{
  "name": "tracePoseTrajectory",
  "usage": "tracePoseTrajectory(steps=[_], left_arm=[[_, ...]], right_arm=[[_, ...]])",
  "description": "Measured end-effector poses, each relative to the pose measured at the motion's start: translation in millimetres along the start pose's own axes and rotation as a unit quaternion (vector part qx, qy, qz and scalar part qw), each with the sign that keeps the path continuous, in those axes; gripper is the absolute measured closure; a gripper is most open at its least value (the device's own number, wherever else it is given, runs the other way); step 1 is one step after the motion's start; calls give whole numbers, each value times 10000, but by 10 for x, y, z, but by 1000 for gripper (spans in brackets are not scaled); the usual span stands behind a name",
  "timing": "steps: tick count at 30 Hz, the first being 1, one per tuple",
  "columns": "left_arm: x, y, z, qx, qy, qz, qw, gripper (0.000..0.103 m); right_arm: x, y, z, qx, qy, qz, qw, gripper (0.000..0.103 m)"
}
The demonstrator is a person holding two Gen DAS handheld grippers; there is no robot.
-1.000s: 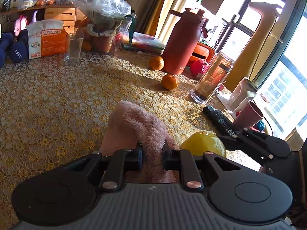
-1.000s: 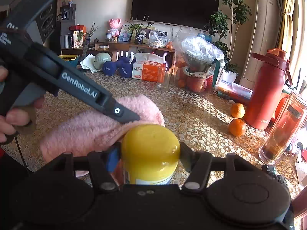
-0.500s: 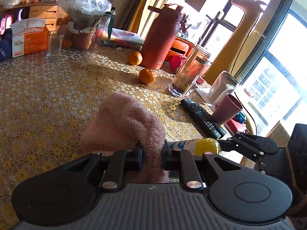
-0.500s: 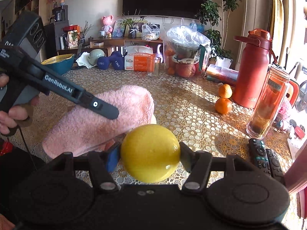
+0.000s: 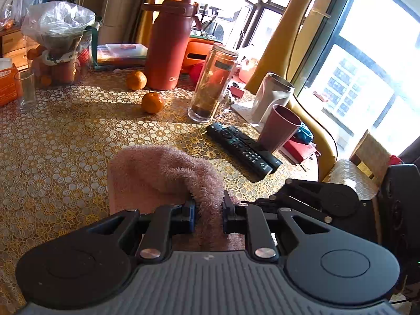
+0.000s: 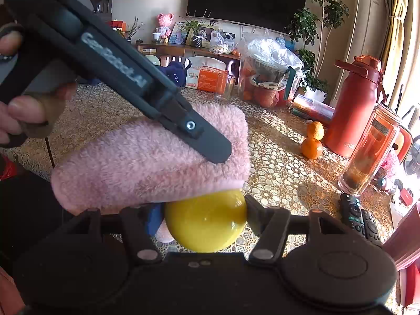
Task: Clean container
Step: 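Rub the towel in the left tool over the can's yellow cap held by the right tool, then wipe the towel along the can body while the right tool turns the can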
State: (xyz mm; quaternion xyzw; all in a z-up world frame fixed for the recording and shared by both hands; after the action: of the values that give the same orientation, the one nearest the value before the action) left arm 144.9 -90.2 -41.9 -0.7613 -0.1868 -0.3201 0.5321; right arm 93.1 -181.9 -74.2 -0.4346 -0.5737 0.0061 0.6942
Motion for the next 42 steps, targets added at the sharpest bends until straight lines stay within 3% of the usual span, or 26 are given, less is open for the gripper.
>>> tracePoseTrajectory(steps=[6, 11, 17, 20, 22, 27, 35, 42], left_arm=[[-64, 309, 441, 563, -297, 300, 9975, 86], [-148, 300, 587, 587, -423, 323, 9969, 86], [-65, -113, 399, -36, -541, -113, 9985, 85], [-18, -288, 230, -428, -437, -293, 9977, 85], [3, -304, 110, -499, -269, -334, 9978, 85], [-16, -83, 165, -298, -321, -160, 9989, 85], [-49, 223, 567, 284, -448, 54, 9986, 85], [-66, 95, 917, 626, -561, -195, 9963, 85]], right_arm=[[6, -4, -25, 67, 93, 8, 9999, 41], [35, -6, -148, 174, 536, -22, 9984, 41], [79, 18, -294, 268, 1114, -37, 9934, 41], [91, 26, -299, 264, 1143, -6, 9931, 41], [100, 40, -277, 251, 1090, 19, 9937, 41], [131, 70, -235, 226, 1016, 71, 9945, 41], [245, 150, -213, 287, 953, 200, 9948, 41], [431, 337, -385, 254, 1487, 550, 9870, 41]])
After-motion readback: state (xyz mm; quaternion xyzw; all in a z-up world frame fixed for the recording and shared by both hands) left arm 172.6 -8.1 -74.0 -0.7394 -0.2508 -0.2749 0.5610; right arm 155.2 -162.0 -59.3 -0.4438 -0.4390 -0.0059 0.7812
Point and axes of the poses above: each gripper's, at about its wrist camera, not at the fingertips, and y roughly the way its jaws point, z to its left, x to its top, the point moved 6 cm from there along y, roughly the way its jaws point, and after that the axes turned 8 degrees about x, right-handed, at the moved point
